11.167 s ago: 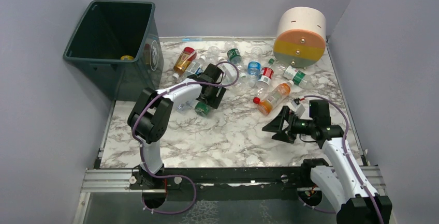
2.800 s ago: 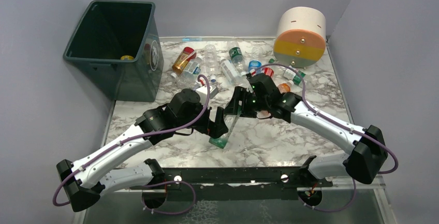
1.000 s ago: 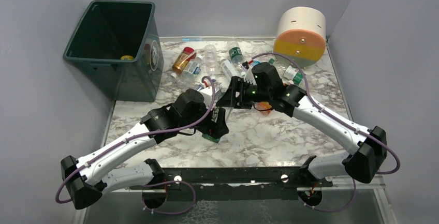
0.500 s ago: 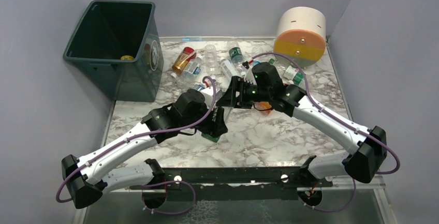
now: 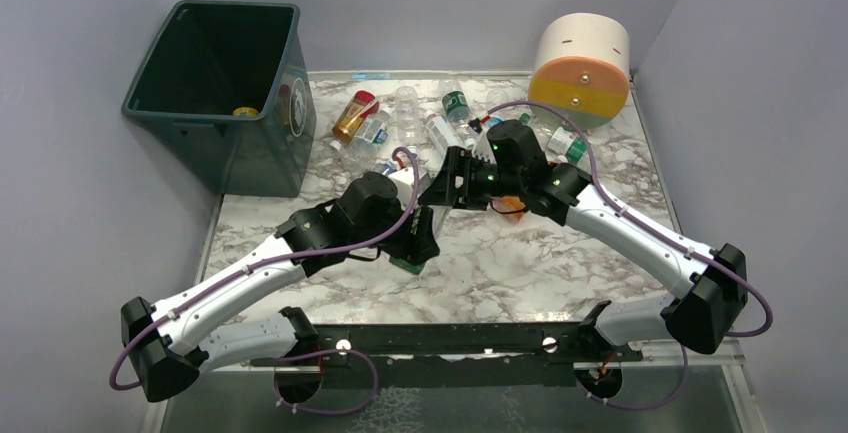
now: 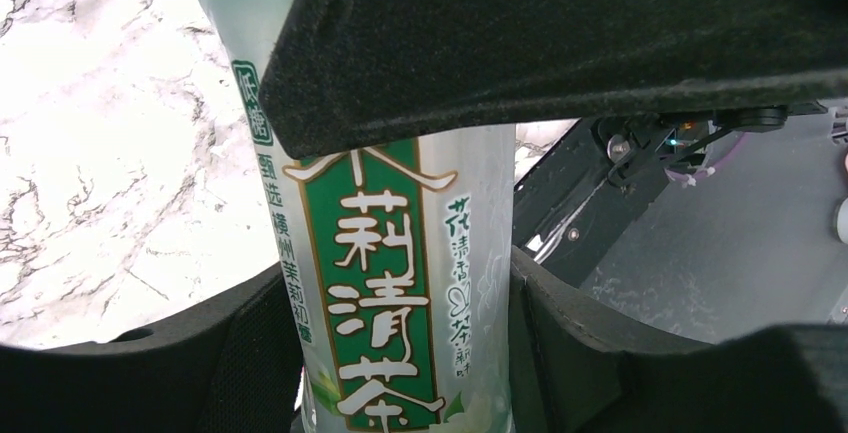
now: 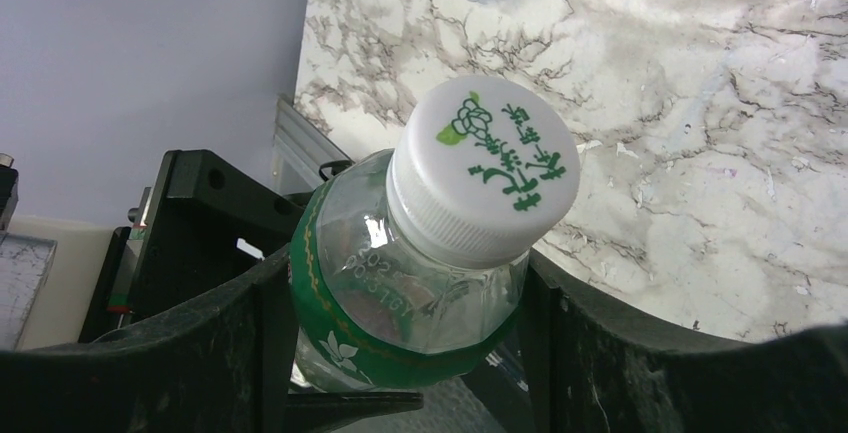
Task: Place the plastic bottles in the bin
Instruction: Place the plastic bottle in the trash bin.
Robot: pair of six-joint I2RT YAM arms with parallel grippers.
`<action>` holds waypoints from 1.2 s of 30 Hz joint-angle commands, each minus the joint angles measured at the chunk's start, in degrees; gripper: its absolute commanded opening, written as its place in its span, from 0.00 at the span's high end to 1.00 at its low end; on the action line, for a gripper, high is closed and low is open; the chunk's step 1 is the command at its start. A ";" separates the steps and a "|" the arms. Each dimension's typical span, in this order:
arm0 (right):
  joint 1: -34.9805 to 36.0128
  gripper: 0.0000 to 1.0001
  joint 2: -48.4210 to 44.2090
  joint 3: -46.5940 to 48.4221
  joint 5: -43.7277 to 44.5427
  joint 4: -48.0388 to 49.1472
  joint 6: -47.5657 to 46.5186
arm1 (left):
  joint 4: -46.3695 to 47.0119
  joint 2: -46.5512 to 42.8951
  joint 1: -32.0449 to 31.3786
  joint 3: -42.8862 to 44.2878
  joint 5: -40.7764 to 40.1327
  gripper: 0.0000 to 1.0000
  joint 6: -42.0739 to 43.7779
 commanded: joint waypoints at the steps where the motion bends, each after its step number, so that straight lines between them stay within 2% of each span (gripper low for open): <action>1: 0.15 0.25 -1.65 0.80 -1.20 1.16 1.18 | 0.72 0.63 -0.19 0.65 -1.39 0.44 0.02; 9: 0.14 0.10 -3.01 -0.29 0.09 0.15 2.29 | 0.73 1.18 -0.11 1.13 -2.09 0.46 -0.06; 24: 0.21 0.04 -7.13 -3.61 3.70 -2.88 5.78 | 0.68 0.79 -0.14 1.42 -3.83 0.47 -1.00; 36: 0.13 0.04 -16.48 -3.68 8.15 -8.71 6.53 | 0.78 0.00 -0.11 0.11 -3.91 0.47 -1.64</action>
